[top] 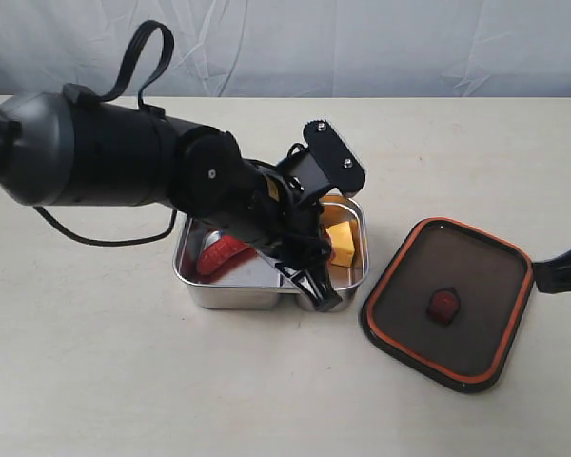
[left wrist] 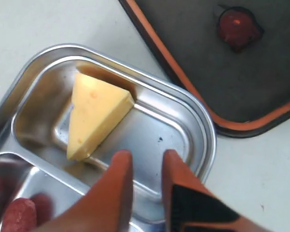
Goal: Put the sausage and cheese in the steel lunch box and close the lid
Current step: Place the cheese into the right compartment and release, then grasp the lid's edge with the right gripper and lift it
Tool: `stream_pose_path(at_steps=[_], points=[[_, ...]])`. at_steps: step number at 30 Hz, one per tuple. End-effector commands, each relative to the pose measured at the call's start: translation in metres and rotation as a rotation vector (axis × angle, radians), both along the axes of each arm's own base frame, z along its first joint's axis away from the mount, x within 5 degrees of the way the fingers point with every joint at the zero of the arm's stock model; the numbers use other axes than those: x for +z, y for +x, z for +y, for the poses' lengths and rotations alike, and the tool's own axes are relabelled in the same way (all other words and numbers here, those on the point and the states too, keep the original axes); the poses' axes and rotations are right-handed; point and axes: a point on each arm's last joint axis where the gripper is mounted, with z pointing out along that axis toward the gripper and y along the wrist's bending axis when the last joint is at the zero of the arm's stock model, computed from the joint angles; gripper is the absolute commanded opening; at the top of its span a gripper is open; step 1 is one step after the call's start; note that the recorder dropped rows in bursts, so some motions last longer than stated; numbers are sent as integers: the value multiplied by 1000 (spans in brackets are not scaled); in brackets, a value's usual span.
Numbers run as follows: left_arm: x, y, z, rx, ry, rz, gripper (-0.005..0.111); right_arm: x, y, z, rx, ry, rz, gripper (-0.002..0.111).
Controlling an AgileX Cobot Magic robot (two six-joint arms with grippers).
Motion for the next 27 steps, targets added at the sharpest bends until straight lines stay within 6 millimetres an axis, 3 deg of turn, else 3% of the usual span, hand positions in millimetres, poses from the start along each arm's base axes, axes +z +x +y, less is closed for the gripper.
stream_pose_path(at_steps=[1, 9, 12, 16, 18, 23, 27], points=[[26, -6, 4, -10, -30, -19, 0, -11, 22, -1, -49, -54, 53, 0], [59, -27, 21, -62, -2, 31, 0, -18, 88, 8, -34, -32, 244, 1], [62, -36, 27, -91, 48, 94, 0, -28, 117, 6, -72, -10, 355, 8], [56, -46, 36, -112, 107, 162, 0, -51, 146, -1, -117, -26, 478, 33], [50, -50, 40, -112, 124, 191, 0, -66, 154, -3, -131, -36, 515, 41], [37, -59, 48, -118, 175, 259, 0, -98, 170, -11, -163, -32, 545, 41], [30, -63, 51, -113, 187, 289, 0, -113, 180, -26, -210, -13, 531, 41]])
